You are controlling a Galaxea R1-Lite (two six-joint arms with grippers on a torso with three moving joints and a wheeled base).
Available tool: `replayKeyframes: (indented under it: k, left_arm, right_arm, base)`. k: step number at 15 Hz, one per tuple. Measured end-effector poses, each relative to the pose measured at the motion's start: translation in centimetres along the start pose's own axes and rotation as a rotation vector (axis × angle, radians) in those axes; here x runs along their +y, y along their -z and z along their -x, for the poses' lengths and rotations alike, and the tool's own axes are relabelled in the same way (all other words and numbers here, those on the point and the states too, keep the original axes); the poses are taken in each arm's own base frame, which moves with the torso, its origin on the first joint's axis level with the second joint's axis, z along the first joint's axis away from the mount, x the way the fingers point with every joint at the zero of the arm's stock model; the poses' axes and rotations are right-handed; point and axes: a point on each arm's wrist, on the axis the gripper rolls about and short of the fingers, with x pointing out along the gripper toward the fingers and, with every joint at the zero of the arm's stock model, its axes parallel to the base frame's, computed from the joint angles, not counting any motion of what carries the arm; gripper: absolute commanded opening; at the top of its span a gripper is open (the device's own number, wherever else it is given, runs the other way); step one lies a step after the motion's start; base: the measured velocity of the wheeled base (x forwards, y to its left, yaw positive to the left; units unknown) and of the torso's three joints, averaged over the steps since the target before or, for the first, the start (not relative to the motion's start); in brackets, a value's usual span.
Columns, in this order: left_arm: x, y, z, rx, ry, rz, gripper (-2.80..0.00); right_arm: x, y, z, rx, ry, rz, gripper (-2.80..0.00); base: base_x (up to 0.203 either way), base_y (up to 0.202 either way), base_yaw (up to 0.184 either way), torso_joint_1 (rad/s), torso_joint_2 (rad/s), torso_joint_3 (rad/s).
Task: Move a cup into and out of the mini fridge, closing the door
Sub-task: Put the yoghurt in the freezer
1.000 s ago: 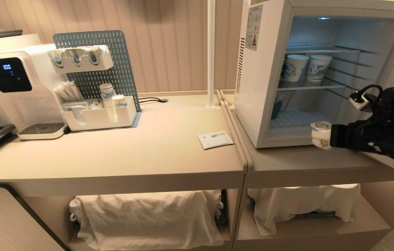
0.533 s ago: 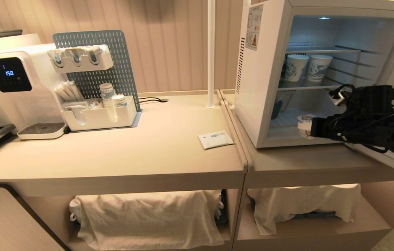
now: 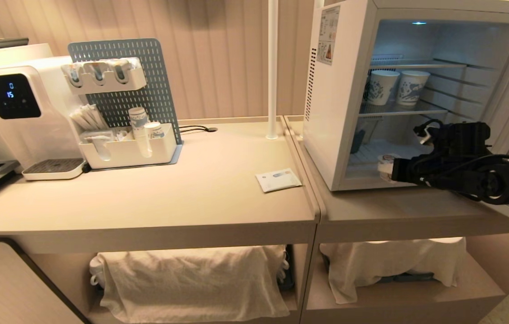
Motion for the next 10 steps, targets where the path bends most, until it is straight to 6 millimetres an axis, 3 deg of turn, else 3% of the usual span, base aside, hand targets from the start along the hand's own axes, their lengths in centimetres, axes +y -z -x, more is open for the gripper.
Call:
replayKeyframes:
  k: [10]
  left_arm:
    - [0.0, 0.0, 0.0, 0.0, 0.0, 0.0, -2.8]
  right_arm:
    - [-1.9, -1.2, -1.9, -0.135, 0.019, -0.043, -2.8]
  base:
    - [0.0, 0.0, 0.0, 0.0, 0.0, 0.0]
